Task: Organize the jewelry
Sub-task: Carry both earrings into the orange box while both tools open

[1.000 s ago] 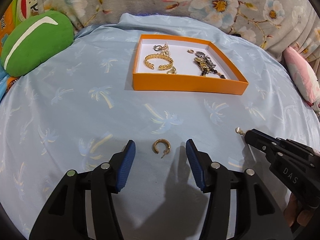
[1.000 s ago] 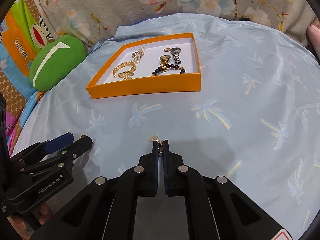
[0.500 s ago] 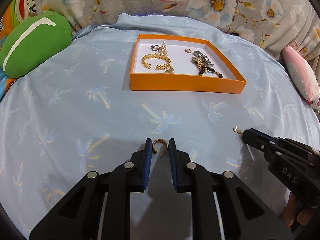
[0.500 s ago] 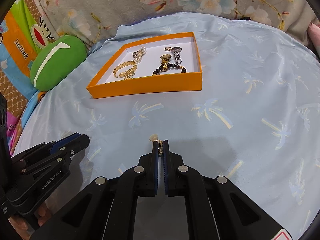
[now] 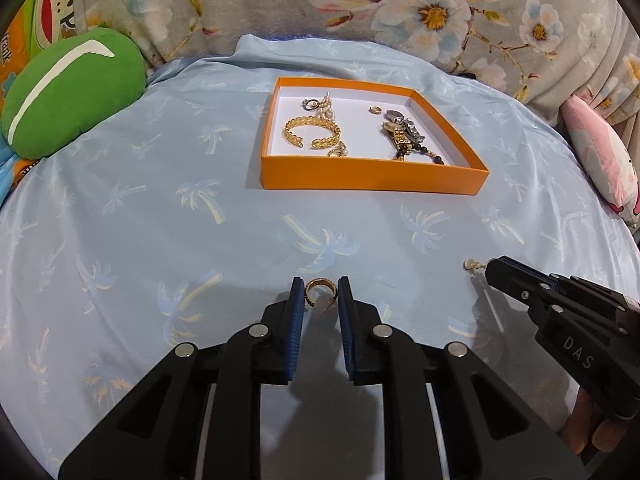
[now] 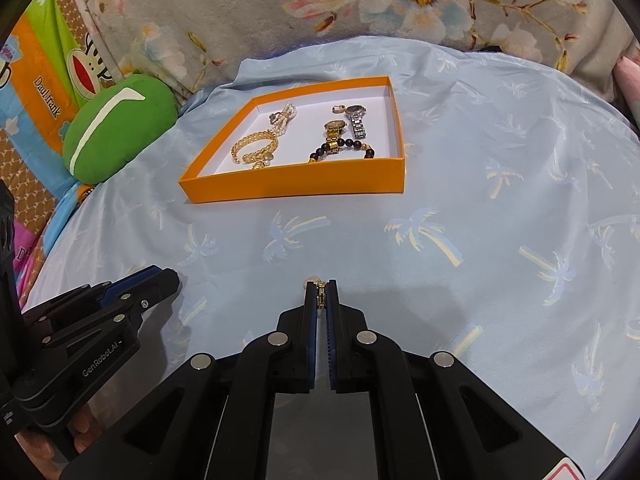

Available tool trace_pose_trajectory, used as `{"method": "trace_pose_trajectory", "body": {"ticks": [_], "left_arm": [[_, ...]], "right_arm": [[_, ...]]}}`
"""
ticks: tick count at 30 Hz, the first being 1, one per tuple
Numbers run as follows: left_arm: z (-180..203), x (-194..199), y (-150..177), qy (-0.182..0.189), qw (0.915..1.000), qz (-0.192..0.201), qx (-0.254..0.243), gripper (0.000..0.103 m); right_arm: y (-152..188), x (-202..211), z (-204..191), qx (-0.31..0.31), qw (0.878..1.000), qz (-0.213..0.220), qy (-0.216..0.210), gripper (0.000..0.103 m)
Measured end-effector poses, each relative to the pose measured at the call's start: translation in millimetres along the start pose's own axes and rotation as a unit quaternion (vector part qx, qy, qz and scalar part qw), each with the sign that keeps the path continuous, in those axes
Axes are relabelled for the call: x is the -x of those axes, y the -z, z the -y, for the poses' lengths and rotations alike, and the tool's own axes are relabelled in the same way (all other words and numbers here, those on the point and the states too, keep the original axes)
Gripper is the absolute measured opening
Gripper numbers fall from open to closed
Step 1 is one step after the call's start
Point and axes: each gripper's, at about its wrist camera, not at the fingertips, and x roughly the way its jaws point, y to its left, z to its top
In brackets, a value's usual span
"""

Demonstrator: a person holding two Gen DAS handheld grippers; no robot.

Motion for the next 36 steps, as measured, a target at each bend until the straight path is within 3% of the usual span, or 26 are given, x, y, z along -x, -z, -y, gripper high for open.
{"method": "trace_pose_trajectory", "body": {"ticks": [9,16,28,36], "left_arm": [[0.4,10.2,-22.1,0.003,0.9997,0.025,0.003,0.016],[10.7,8.7,-71.1,-0.003,0.9978,0.065,-0.016,0.016],[6.9,-48.4,-151.6,-0.003,0.9972,0.074,-0.009,0.016],[0.1,-93.8,-165.2,-0.008,0.9986,0.052,-0.004,0.016]], "right_arm": [[-17.7,16.5,-4.2,0.001,0.999,0.023,-0.024,0.004],[-65.8,15.1,-7.3,0.020,0.998,0.049,-0.019,0.004],[-148.7,-46.6,-7.1,0.010,0.999,0.045,-0.026,0.004],[-160.9,-94.3,-3.0,-0.009,0.999,0.017,-0.040,0.004]]}}
